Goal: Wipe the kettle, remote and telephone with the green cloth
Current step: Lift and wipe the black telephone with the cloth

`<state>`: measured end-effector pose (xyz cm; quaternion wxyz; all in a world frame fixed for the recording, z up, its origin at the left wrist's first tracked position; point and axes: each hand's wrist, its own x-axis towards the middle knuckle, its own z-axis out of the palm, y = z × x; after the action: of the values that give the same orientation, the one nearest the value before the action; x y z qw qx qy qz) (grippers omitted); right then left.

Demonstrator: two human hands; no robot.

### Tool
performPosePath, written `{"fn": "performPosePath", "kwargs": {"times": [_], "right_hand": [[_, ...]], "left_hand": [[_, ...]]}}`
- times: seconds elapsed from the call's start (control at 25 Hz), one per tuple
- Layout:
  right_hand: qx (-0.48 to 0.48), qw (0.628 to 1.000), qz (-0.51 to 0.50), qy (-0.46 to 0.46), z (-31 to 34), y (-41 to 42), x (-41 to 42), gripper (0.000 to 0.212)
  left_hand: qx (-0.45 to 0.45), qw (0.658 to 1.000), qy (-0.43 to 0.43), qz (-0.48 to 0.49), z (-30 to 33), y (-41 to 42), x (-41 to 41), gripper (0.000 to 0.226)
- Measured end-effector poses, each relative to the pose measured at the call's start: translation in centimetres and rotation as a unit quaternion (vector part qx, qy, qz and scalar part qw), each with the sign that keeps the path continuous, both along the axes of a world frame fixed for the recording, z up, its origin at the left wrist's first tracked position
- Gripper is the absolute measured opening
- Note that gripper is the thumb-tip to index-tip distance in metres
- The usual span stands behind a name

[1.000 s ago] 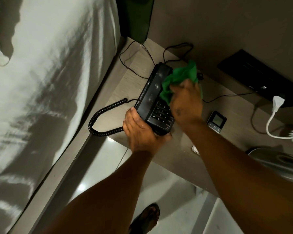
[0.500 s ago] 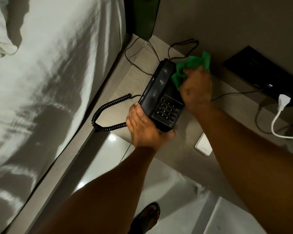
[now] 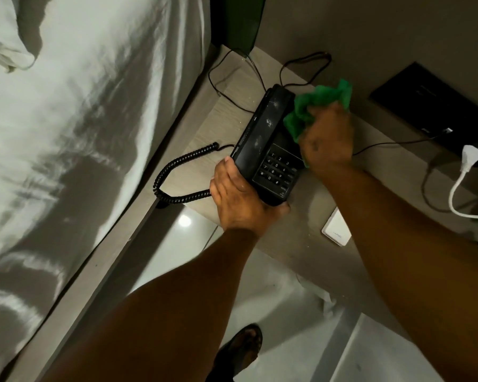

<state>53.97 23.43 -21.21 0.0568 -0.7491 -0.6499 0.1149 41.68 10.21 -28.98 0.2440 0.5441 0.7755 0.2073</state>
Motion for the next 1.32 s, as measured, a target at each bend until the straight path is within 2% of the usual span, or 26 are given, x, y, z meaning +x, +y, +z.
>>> {"fn": "performPosePath", "kwargs": {"times": [0.08,0.16,0.28,0.36,0.4,0.48,0.68,0.8,0.92,1.0,1.08,1.16,1.24,1.32], "right_hand": [[-0.003,0.980,-0.116,0.161,0.9,1.6,0.7,0.035],[0.055,0.961,-0.128,0.237,2.1,1.2,0.4,0.037],[0.095,0.978,0.037,0.179,2.7,-2.4,-2.3,0.052],[0.053,0.984,0.158,0.064,1.8,-4.9,-3.9,0.052],[0.032,0.982,0.184,0.001,1.1,-5.6,-4.3,0.051],[0.004,0.982,0.182,-0.046,0.0,-6.0,-4.6,0.052],[-0.028,0.984,0.170,-0.044,-0.8,-5.4,-5.8,0.053],[-0.028,0.990,0.118,-0.069,0.2,-0.6,-6.1,0.049],[-0.025,0.993,0.085,-0.072,1.8,4.6,-5.9,0.034],[-0.036,0.991,0.108,-0.070,2.1,3.5,-6.1,0.034],[-0.056,0.987,0.138,-0.061,1.9,-1.0,-6.5,0.050],[-0.084,0.982,0.158,-0.062,2.1,-5.3,-6.9,0.060],[-0.069,0.979,0.174,-0.080,1.8,-5.0,-6.4,0.060],[-0.052,0.980,0.165,-0.099,1.6,-1.3,-5.8,0.052]], "left_hand": [[-0.001,1.000,0.000,-0.004,0.3,0.1,-0.1,0.142],[-0.007,1.000,-0.002,-0.008,0.5,0.0,-0.1,0.143],[-0.011,1.000,-0.017,-0.002,0.6,0.1,-0.1,0.141],[-0.017,0.999,-0.037,0.002,0.6,0.1,-0.1,0.139],[-0.019,0.999,-0.046,0.001,0.5,0.0,-0.2,0.137],[-0.019,0.999,-0.046,-0.003,0.5,-0.1,-0.2,0.133],[-0.019,0.999,-0.031,-0.001,0.8,0.0,-0.1,0.128],[-0.020,0.999,-0.026,-0.007,0.9,0.1,-0.3,0.137],[-0.012,1.000,-0.006,-0.018,0.9,-0.1,-0.3,0.138],[-0.022,1.000,-0.005,-0.014,0.9,0.1,-0.3,0.139],[-0.029,0.999,-0.013,-0.007,0.8,0.2,-0.2,0.136],[-0.019,1.000,-0.016,0.006,0.9,0.1,-0.1,0.123],[-0.015,1.000,-0.015,0.005,0.5,0.0,-0.1,0.124],[-0.025,1.000,-0.011,-0.006,0.4,-0.1,-0.2,0.137]]}}
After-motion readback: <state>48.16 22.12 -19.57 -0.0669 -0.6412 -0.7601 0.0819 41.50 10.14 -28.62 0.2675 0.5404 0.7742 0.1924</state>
